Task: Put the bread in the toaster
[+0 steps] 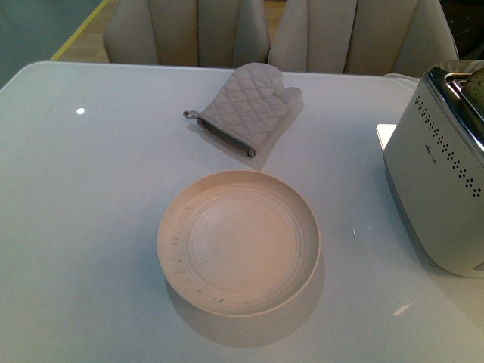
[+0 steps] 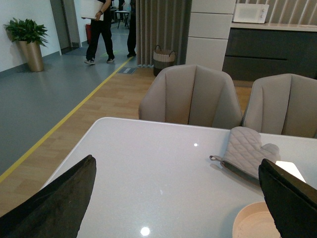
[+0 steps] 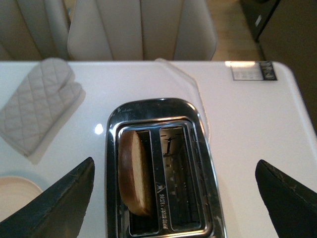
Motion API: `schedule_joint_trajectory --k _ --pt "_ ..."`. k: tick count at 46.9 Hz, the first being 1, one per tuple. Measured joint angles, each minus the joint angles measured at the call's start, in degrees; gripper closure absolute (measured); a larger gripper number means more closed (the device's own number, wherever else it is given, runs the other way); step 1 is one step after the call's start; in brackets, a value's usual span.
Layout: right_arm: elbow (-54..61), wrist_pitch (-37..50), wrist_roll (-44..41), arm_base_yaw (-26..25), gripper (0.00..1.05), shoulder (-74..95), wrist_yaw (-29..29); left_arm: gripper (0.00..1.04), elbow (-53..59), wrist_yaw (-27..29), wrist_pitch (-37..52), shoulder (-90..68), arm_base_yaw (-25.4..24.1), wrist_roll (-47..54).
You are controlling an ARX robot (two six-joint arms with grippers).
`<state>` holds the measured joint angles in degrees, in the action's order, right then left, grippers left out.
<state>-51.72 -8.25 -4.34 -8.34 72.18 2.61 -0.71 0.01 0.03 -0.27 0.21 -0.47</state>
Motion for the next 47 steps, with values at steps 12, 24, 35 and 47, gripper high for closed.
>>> schedule_joint_trajectory --k 12,24,35,47 --pt "22.51 25.14 3.45 -2.23 0.35 -26.38 7.15 0.07 0.00 -0.04 0.00 0.00 0.00 0.00" --pt "35.76 30.14 3.69 1.51 0.81 -33.16 3.93 0.07 0.00 0.00 -0.02 0.00 0.00 0.00" --pt "42.03 30.64 3.91 7.65 1.03 -39.63 -1.95 0.07 0.00 -0.02 -0.02 0.00 0.00 0.00" --pt "46.77 28.33 3.91 8.09 1.03 -46.77 -2.60 0.07 0.00 0.00 -0.02 0.00 0.00 0.00"
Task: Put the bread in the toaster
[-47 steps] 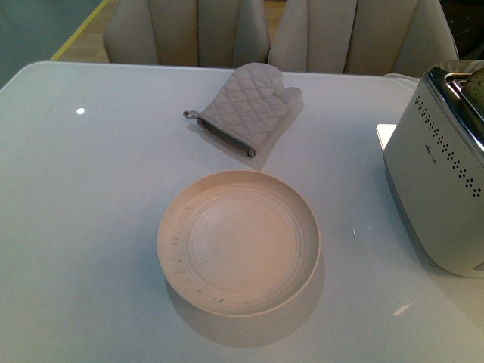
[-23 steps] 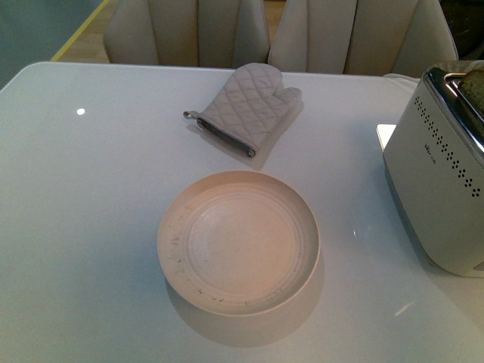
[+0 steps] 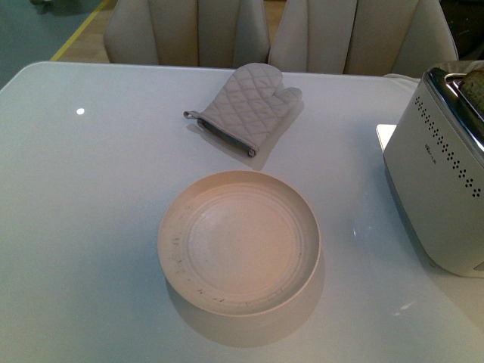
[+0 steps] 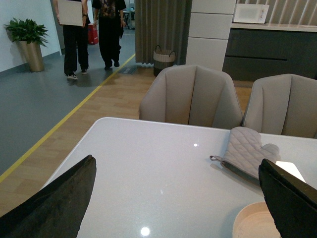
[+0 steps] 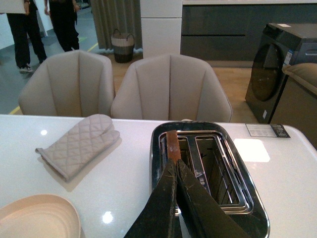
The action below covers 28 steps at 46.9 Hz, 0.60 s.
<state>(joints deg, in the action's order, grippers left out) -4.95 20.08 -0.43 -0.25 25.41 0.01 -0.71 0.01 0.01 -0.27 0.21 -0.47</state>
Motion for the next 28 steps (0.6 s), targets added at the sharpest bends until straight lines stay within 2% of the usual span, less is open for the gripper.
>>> schedule_joint_trajectory --k 28 --pt "3.69 -6.40 0.02 0.04 1.03 -11.87 -0.02 0.07 0.00 0.00 0.00 0.00 0.00 0.00"
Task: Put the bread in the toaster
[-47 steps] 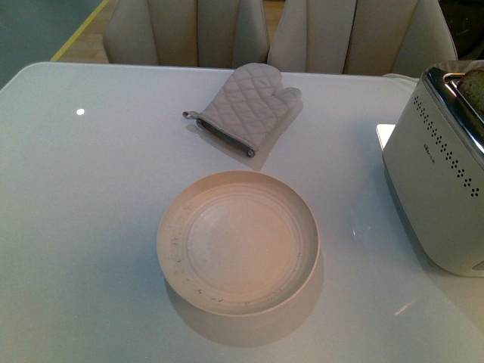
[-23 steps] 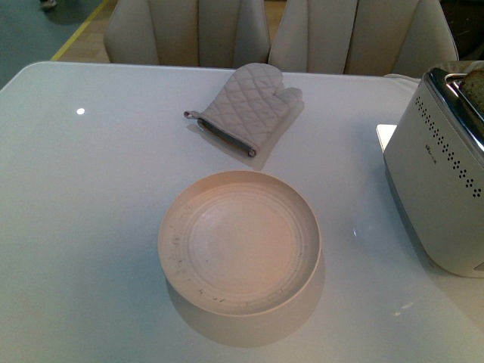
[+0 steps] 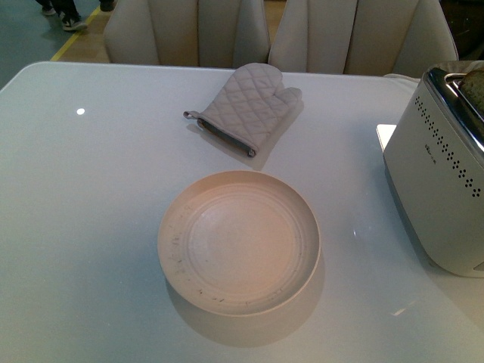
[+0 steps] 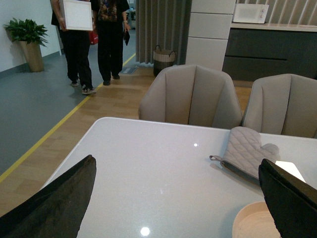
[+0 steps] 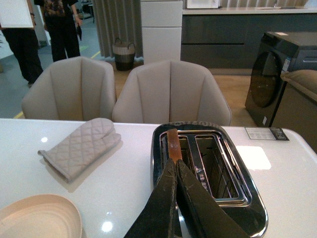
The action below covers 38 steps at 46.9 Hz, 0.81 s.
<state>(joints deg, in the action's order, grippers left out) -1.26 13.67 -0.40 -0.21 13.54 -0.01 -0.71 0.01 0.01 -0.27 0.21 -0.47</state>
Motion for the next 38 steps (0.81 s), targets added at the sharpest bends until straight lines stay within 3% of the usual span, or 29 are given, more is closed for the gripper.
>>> schedule_joint_trajectory --k 12,18,36,38 --pt "0.00 -3.48 0.00 0.00 1.03 -3.37 0.00 0.07 0.00 0.00 0.00 0.00 0.00 0.00" --pt "-0.02 -12.81 0.00 0.00 1.03 -11.08 -0.04 0.07 0.00 0.00 0.00 0.00 0.00 0.00" --pt "-0.02 -13.49 0.00 0.00 1.03 -13.18 0.00 0.07 0.00 0.00 0.00 0.00 0.00 0.00" --pt "-0.02 -13.51 0.00 0.00 0.98 -13.18 -0.02 0.07 0.00 0.00 0.00 0.00 0.00 0.00"
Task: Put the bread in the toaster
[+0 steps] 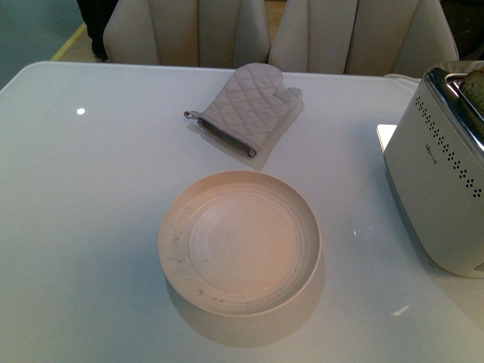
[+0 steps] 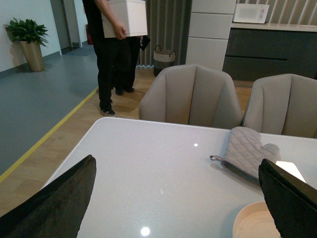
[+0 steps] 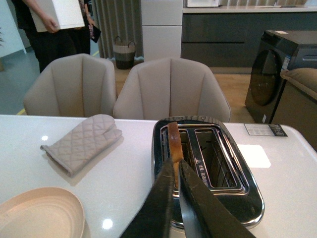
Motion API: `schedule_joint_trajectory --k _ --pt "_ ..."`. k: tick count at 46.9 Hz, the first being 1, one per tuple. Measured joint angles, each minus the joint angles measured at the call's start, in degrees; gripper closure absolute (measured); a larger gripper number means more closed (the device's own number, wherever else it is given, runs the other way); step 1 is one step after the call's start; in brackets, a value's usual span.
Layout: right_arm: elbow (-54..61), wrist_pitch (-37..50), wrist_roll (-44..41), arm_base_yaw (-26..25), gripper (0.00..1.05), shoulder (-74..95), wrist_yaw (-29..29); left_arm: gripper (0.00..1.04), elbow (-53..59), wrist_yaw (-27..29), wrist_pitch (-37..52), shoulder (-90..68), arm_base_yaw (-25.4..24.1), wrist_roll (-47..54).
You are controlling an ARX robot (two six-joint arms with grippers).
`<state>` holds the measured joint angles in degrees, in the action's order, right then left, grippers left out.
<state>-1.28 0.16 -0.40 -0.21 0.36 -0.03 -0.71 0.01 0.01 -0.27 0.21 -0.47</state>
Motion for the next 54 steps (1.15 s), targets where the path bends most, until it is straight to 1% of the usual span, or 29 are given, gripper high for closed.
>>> schedule_joint_trajectory --k 4,6,7,9,13,16,23,24,26,54 --pt "0.00 0.00 0.00 0.00 0.79 0.00 0.00 0.07 0.00 0.00 0.00 0.00 0.00 0.00" --pt "0.00 0.02 0.00 0.00 0.72 0.00 0.02 0.07 0.00 0.00 0.00 0.00 0.00 0.00" --pt "0.00 0.02 0.00 0.00 0.70 0.00 0.02 0.07 0.00 0.00 0.00 0.00 0.00 0.00" --pt "0.00 0.02 0.00 0.00 0.59 0.00 0.00 0.07 0.00 0.00 0.00 0.00 0.00 0.00" --pt "0.00 0.00 0.00 0.00 0.45 0.00 0.02 0.07 0.00 0.00 0.00 0.00 0.00 0.00" --pt "0.00 0.00 0.00 0.00 0.31 0.00 0.02 0.07 0.00 0.00 0.00 0.00 0.00 0.00" --pt "0.00 0.00 0.00 0.00 0.08 0.00 0.00 0.07 0.00 0.00 0.00 0.00 0.00 0.00" --pt "0.00 0.00 0.04 0.00 0.07 0.00 0.00 0.07 0.00 0.00 0.00 0.00 0.00 0.00" --pt "0.00 0.00 0.02 0.00 0.09 0.00 0.02 0.07 0.00 0.00 0.00 0.00 0.00 0.00" --pt "0.00 0.00 0.02 0.00 0.09 0.00 0.00 0.07 0.00 0.00 0.00 0.00 0.00 0.00"
